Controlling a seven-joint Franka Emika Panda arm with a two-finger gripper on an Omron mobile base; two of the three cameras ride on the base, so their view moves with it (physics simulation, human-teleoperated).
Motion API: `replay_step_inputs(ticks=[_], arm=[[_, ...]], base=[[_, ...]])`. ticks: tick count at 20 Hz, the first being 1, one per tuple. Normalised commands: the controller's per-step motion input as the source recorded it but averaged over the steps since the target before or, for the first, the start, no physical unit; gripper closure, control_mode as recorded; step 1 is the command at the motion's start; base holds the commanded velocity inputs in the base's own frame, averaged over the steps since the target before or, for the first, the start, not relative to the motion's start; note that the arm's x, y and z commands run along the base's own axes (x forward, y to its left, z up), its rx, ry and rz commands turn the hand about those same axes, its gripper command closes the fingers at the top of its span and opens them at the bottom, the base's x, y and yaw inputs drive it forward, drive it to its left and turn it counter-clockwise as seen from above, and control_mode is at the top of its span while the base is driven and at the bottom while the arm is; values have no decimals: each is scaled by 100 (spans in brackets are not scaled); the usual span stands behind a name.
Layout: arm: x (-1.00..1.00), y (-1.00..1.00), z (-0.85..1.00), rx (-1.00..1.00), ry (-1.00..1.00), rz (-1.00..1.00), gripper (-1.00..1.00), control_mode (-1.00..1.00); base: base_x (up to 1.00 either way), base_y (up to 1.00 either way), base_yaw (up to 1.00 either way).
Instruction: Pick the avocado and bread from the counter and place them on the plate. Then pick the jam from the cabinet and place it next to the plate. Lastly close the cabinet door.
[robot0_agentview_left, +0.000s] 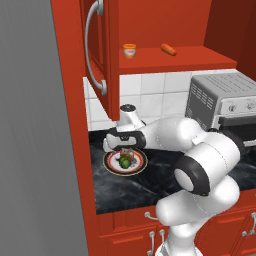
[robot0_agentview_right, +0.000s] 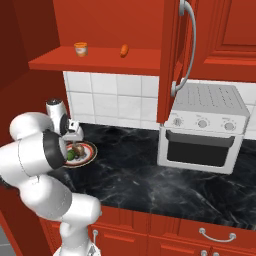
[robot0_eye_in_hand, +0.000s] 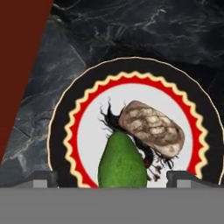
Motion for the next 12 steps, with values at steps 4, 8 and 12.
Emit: replay_step_inputs(ticks=[4,8,12], arm=[[-11,-13,42,0,-11,0,-100,-100],[-23,-27,37,0,-14,0,-100,-100],[-28,-31,41,0,-16,0,-100,-100]], base=[[0,0,0],[0,0,0],[0,0,0]])
